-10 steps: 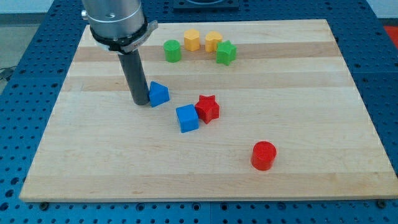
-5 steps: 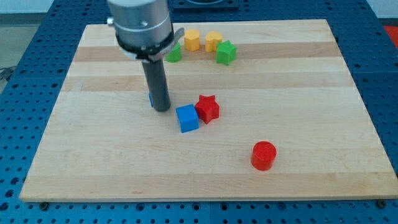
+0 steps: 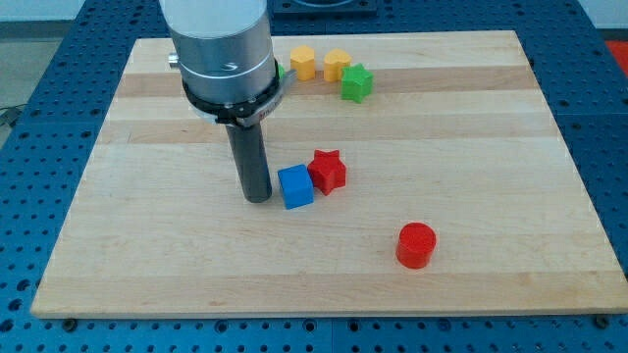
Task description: Separate the blue triangle from the blue cube
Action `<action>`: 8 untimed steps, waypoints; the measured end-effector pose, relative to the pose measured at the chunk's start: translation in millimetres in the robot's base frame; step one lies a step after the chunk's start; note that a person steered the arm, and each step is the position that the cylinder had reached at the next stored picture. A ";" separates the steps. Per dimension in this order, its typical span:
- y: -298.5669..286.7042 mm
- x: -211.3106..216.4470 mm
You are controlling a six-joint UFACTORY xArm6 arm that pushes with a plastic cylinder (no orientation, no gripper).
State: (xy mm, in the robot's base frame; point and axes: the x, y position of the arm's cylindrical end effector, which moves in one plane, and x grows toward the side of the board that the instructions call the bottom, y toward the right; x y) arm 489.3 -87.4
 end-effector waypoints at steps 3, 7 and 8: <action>-32.4 -21.4; -29.7 6.8; -44.8 -15.6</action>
State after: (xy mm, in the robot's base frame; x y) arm 473.7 -132.2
